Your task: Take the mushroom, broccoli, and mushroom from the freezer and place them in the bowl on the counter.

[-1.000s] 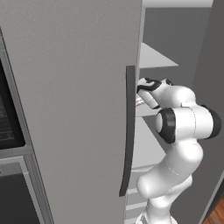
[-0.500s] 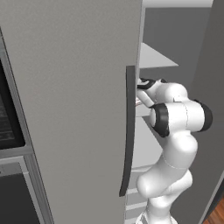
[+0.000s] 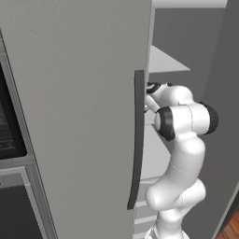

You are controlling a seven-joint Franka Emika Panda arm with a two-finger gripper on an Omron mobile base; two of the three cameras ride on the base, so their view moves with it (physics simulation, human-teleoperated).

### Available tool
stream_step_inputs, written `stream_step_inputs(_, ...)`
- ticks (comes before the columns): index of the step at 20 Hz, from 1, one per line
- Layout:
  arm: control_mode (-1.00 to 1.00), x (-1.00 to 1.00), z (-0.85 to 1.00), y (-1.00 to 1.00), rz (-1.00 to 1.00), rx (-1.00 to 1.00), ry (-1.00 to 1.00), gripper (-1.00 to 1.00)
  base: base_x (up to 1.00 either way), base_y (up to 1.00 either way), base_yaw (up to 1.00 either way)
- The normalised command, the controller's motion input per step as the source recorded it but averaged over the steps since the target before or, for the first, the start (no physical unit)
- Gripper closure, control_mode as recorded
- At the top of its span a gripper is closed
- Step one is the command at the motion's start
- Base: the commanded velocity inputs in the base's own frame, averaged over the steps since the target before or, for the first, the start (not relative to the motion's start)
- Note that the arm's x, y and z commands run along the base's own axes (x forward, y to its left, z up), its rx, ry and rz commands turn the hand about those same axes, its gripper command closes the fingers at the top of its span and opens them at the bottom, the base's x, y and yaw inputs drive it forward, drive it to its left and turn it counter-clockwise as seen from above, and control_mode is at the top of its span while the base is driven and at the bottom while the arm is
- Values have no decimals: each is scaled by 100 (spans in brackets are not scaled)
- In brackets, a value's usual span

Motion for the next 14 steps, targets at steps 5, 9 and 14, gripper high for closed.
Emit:
stream_step_inputs(5,-100,3,-20,0,0,0,-4,100,0,0,0)
stream_step_inputs(9,-100,-43,-2,-2,-4,0,-14,100,0,0,0)
stream_step_inputs(14,-100,-74,0,-3,-10,0,-14,100,0,0,0)
